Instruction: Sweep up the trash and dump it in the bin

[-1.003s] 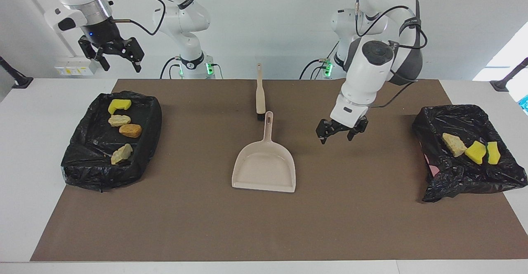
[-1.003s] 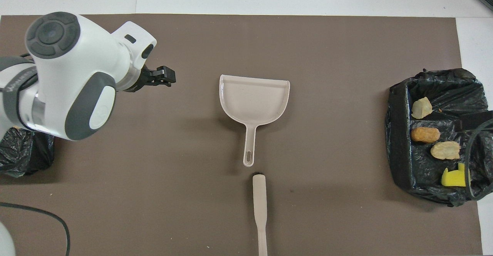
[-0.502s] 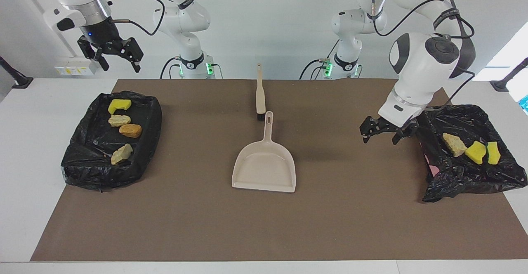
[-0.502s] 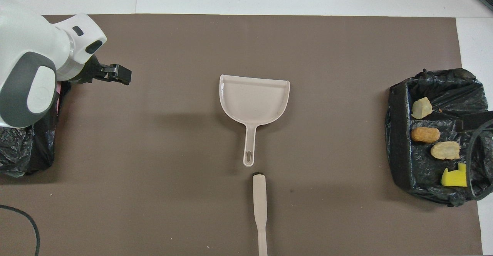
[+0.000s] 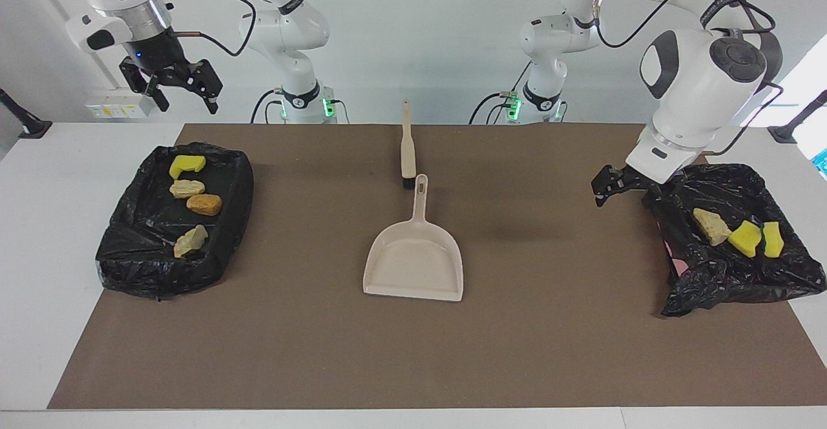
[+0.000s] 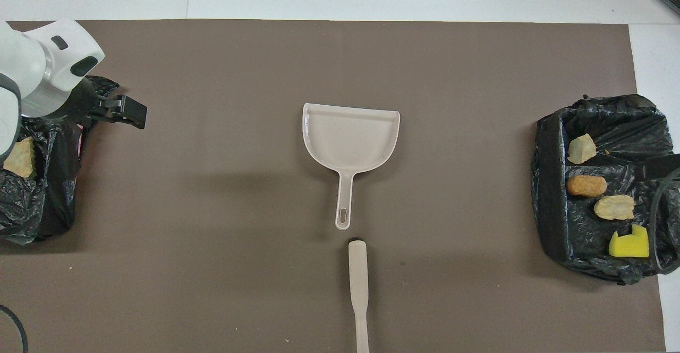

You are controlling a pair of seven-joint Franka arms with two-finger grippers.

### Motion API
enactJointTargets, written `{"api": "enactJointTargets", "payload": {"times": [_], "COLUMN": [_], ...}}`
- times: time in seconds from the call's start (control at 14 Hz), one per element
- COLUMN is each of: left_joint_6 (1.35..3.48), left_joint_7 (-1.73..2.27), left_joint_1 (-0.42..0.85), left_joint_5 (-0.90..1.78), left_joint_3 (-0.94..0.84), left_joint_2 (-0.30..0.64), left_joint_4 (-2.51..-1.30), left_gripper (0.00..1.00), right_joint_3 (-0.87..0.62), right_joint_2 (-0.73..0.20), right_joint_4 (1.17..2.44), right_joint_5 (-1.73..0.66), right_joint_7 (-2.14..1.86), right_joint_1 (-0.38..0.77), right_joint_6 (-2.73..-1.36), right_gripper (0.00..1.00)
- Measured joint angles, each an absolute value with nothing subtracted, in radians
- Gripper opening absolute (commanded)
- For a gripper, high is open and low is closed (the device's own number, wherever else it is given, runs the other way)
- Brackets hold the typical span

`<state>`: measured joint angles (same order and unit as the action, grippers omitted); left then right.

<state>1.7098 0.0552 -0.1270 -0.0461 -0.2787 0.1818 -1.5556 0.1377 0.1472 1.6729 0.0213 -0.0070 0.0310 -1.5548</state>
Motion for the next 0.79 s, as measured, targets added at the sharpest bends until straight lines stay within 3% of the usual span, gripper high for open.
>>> {"api": "enactJointTargets", "payload": {"times": [0.57, 0.79], "left_joint_6": [1.61, 1.596], "left_joint_7": [0.039, -0.005], "left_joint_1": [-0.117, -0.006], "left_joint_5": [-0.046, -0.045], "left_joint_3": [-0.261, -0.127], "left_joint_2": [0.084, 0.069], "left_joint_4": [-1.543, -1.543], "left_gripper": [1.0, 1.0], "right_joint_3": [0.139, 0.128], "right_joint_2": [0.138, 0.151], "right_joint_4": [1.684, 1.677], "right_joint_5": [0.022, 0.022], "right_joint_7": [-0.009, -0.005], "right_joint_1": [0.015, 0.022], "right_joint_6": [-1.621, -1.583], "right_gripper": [1.0, 1.0]}}
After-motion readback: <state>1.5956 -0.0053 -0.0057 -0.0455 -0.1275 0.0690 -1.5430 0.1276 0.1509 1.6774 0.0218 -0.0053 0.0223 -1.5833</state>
